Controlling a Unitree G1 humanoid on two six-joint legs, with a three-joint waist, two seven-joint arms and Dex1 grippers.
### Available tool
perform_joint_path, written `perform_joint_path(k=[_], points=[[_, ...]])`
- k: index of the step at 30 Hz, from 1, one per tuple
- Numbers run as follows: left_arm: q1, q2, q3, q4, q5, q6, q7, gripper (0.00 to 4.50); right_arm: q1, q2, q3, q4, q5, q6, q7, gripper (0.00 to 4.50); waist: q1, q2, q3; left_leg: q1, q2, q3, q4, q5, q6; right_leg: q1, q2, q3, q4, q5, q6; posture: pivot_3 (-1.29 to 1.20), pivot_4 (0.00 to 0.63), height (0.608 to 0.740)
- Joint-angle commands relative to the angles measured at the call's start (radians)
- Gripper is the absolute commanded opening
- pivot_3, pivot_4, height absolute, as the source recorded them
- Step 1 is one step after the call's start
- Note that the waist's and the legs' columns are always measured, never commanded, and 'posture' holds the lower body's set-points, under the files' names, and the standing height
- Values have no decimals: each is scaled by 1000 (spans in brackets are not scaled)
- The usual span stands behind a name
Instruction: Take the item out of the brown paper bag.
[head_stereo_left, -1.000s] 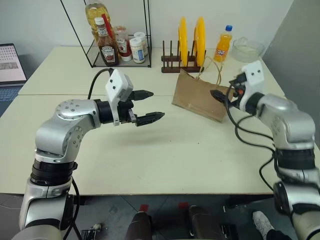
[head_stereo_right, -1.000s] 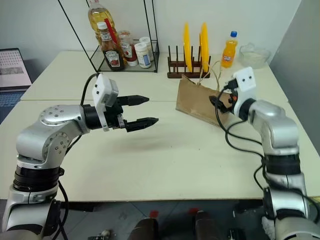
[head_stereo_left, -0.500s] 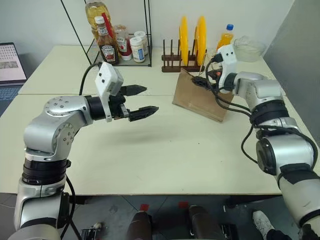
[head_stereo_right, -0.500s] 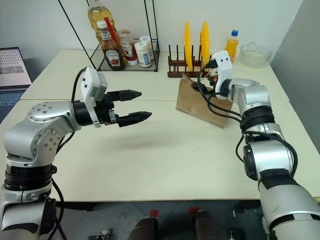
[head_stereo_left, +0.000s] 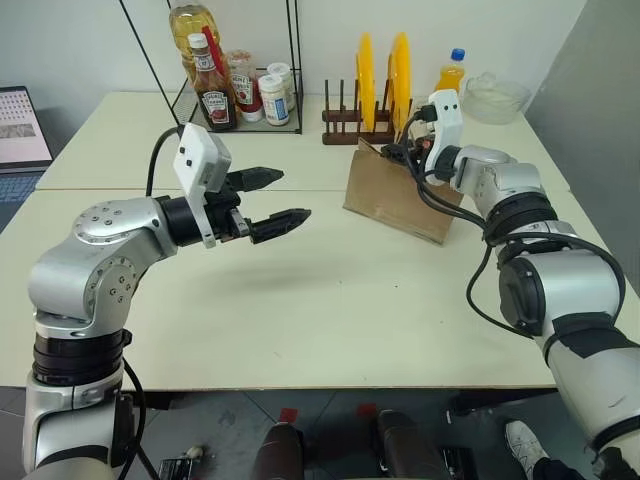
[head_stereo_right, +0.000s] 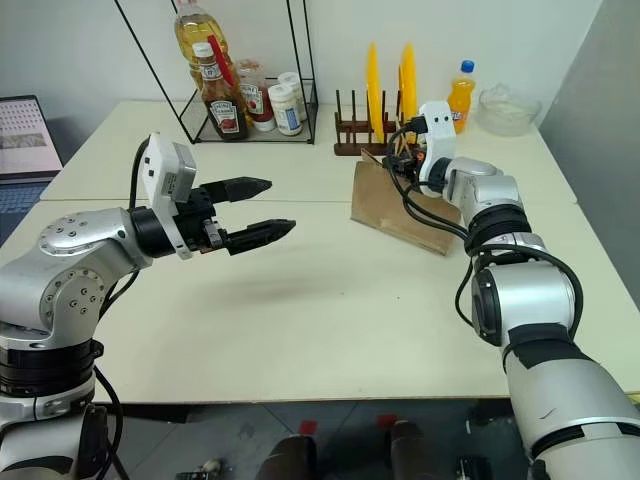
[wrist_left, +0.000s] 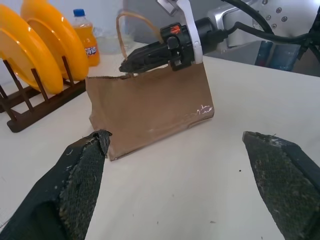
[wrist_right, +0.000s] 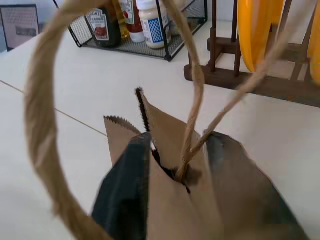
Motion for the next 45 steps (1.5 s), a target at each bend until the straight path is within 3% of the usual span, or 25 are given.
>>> perform_joint_path(k=[1, 2, 11, 16, 21, 30, 43, 45], points=[[-4, 12, 34, -35, -17, -10, 20, 4500, -42, 3, -32, -4, 6, -33, -11, 311, -1, 0, 0, 0, 0, 0, 0, 0, 0, 0, 0, 0, 0, 0, 0, 0, 150, 740], [-2, 7, 31, -37, -16, -12, 27, 4500, -43, 5, -37, -2, 5, -36, -12, 38, -2, 0, 0, 0, 0, 0, 0, 0, 0, 0, 0, 0, 0, 0, 0, 0, 150, 740], [26, 12, 48, -69, -52, 15, 66, 4500, -53, 33, -55, -44, 18, -35, 73, 38, -11, 0, 0, 0, 0, 0, 0, 0, 0, 0, 0, 0, 0, 0, 0, 0, 150, 740], [104, 35, 125, -125, -90, 57, 113, 4500, -54, 90, -23, -159, 33, 11, 220, 38, -25, 1, 1, 0, 1, 1, 0, 0, 0, -1, 0, 1, 2, 0, 0, 0, 150, 740], [151, 57, 194, -152, -104, 76, 164, 4500, -49, 163, 14, -199, 15, 12, 271, 38, -26, 1, 1, 1, 1, 0, 0, 0, 0, -1, 1, 0, 4, 0, 0, 0, 150, 740], [221, 94, 311, -212, -150, 113, 226, 4500, -70, 274, 46, -150, -1, -44, 282, 38, -13, 1, 1, 0, 0, -1, 2, 0, 0, -1, 0, 0, 6, 0, 0, 0, 150, 740], [374, 139, 440, -294, -262, 160, 262, 4500, -16, 341, 119, -89, -70, -169, 300, 38, -15, 1, 1, 1, 1, -1, 2, 0, 0, -1, 1, -1, 7, 0, 0, 0, 150, 740], [387, 149, 439, -282, -255, 146, 257, 4500, -13, 342, 121, -80, -79, -180, 299, 462, -14, 1, 1, 1, 1, -1, 2, 0, 0, -1, 1, -1, 6, 0, 0, 0, 150, 740]])
